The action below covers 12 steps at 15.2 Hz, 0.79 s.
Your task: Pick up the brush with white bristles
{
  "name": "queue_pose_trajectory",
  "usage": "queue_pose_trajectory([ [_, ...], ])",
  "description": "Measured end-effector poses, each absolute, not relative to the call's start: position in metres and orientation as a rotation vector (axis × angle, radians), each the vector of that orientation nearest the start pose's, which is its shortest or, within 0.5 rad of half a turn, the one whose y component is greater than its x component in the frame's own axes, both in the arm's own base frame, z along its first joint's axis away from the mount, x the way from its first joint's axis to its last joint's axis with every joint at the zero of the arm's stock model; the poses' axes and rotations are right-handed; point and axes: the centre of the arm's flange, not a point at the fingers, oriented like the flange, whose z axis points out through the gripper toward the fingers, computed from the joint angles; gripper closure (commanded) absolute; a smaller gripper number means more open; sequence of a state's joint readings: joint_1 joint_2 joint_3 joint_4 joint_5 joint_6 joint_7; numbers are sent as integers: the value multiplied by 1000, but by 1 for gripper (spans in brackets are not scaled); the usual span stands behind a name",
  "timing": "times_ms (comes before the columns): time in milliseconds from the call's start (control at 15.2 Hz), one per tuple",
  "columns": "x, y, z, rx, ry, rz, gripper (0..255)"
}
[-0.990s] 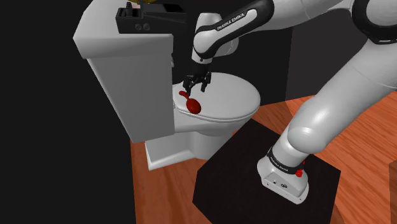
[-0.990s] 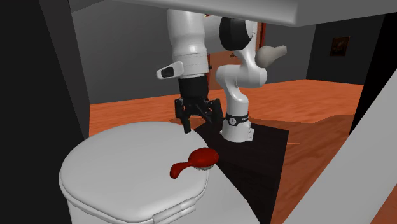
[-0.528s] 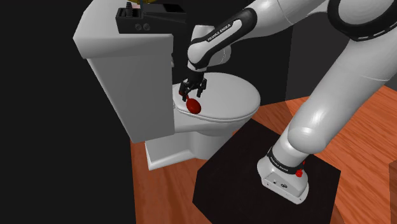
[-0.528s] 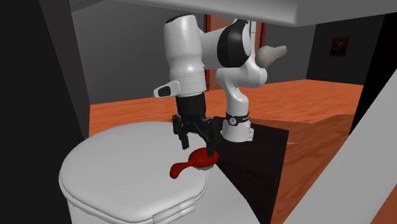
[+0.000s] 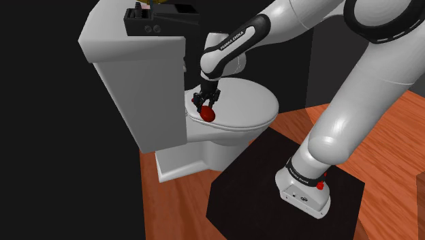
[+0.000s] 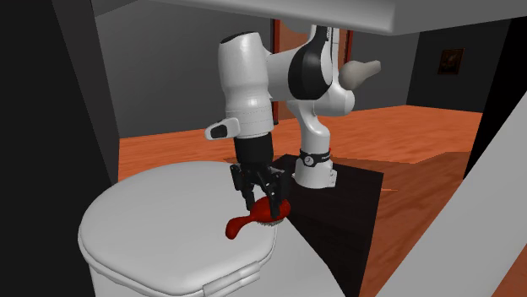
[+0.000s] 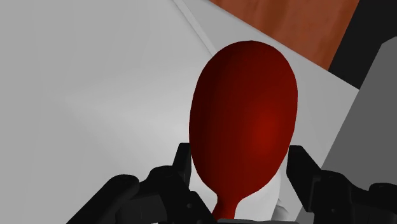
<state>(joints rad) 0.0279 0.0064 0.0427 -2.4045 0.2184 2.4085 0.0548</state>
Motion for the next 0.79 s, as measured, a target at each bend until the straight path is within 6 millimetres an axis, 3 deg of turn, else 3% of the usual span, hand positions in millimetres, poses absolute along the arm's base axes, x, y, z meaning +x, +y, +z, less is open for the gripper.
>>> queue_pose_trajectory([
  [396,489,36,311,-2988,220,17,255],
  [792,489,36,336,-2988,219,19,255],
])
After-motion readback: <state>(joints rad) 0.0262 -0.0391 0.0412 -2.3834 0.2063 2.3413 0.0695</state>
